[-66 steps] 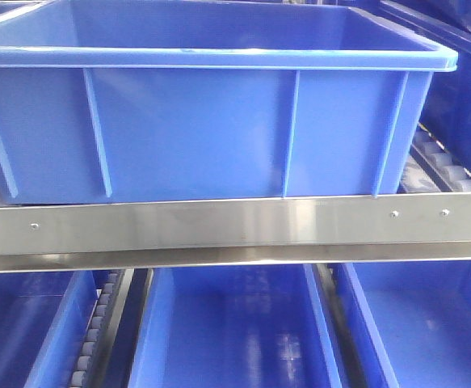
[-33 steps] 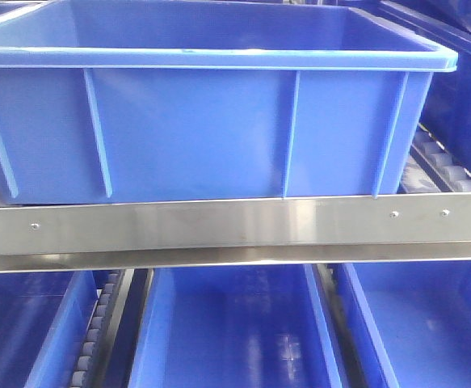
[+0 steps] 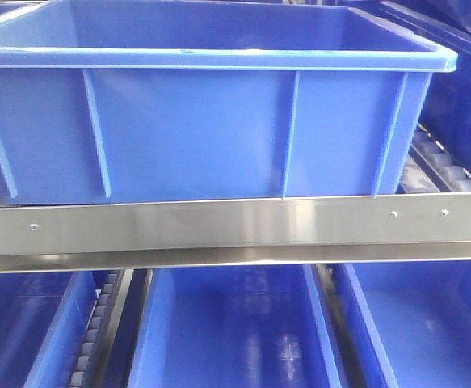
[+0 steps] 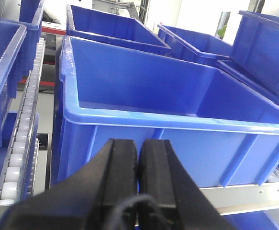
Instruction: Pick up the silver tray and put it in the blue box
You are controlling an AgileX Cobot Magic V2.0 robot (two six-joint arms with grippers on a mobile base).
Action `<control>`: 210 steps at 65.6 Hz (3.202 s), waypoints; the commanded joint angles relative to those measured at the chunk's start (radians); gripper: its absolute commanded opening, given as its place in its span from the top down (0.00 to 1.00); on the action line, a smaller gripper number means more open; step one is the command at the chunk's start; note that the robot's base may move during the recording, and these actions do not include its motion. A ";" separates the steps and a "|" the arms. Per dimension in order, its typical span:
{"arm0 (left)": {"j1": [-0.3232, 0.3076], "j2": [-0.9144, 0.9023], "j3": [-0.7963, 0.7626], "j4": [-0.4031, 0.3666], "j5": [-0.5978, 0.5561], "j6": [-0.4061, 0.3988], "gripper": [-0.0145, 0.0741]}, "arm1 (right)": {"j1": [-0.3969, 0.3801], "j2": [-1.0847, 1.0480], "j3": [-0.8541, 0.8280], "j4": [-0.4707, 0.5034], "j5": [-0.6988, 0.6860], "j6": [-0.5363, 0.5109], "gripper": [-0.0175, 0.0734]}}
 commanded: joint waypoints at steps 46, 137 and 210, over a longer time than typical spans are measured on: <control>-0.005 0.007 -0.027 0.004 -0.092 -0.007 0.84 | -0.311 -0.351 0.325 0.047 -0.099 -0.137 0.75; 0.362 -0.149 0.247 -0.130 -0.210 0.299 0.84 | -0.311 -0.351 0.325 0.047 -0.099 -0.137 0.75; 0.294 -0.149 0.249 -0.144 -0.142 0.299 0.84 | -0.311 -0.351 0.325 0.047 -0.099 -0.137 0.75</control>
